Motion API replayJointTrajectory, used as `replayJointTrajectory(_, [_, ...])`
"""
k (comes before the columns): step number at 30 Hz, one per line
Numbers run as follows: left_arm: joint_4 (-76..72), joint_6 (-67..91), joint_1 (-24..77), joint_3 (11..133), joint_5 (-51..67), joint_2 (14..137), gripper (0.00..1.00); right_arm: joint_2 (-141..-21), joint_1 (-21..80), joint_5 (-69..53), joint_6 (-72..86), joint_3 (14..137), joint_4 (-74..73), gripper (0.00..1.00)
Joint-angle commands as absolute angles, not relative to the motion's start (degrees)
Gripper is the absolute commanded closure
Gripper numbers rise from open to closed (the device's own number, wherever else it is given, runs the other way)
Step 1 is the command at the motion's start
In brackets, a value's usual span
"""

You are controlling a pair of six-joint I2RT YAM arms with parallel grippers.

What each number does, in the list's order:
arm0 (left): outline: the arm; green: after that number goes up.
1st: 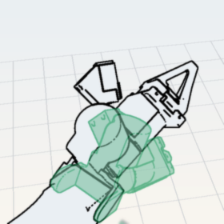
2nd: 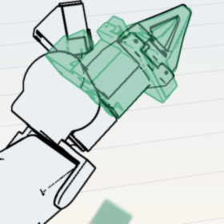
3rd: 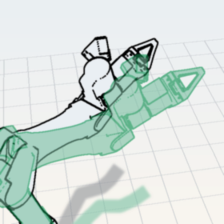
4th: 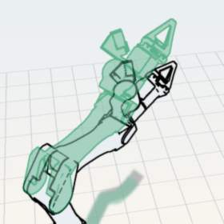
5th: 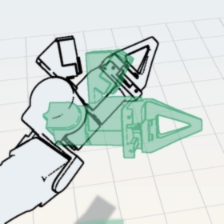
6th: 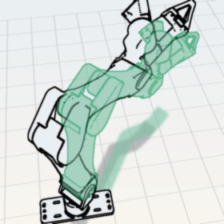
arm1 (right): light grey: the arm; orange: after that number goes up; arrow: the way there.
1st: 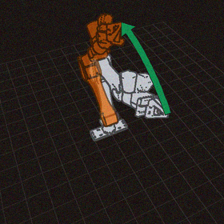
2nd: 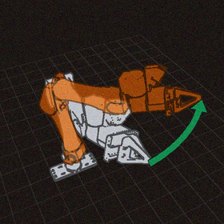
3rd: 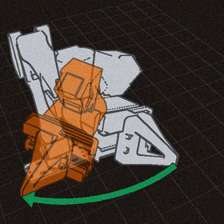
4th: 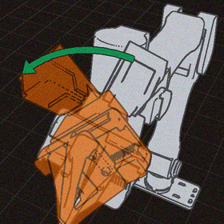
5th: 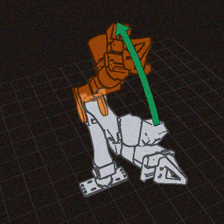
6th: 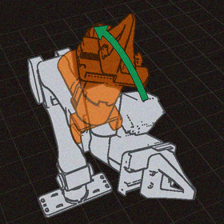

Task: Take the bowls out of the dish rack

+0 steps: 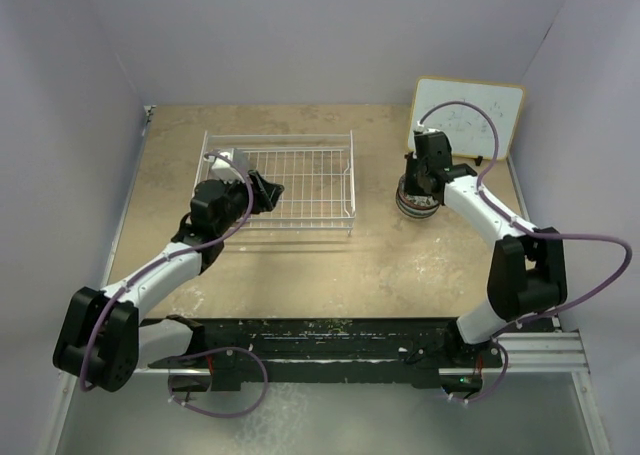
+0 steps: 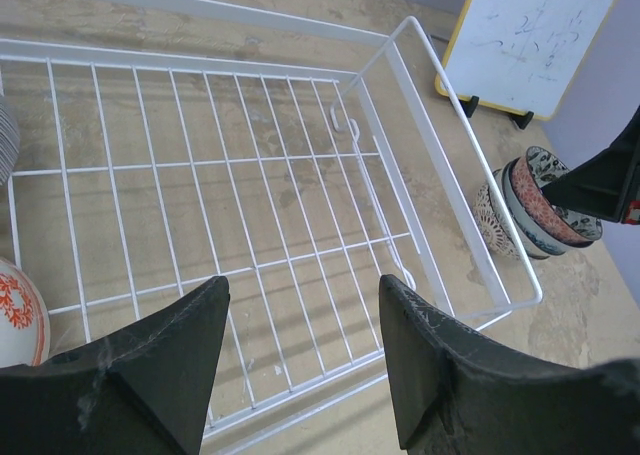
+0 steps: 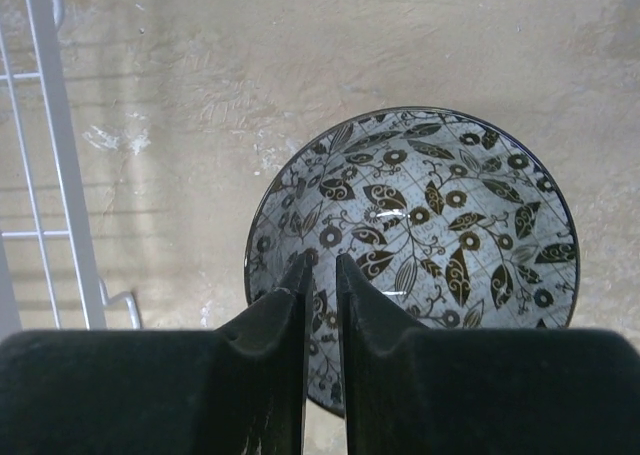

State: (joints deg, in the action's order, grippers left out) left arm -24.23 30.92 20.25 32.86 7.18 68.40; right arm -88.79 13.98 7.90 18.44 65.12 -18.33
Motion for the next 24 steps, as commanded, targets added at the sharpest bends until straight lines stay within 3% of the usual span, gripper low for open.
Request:
replayJointTrajectory(1, [-24.7,30.9,19.9,32.6,6.2,66.5,0.35,-89.7,14.1,8.3,17.9,64.1,-14.6,0.82])
replayJointTrajectory(24, [-23.0,30.7,19.9,34.0,5.1,65.8,0.35,-93.6,13.9,10.8,17.5,63.8,-13.7,0.82])
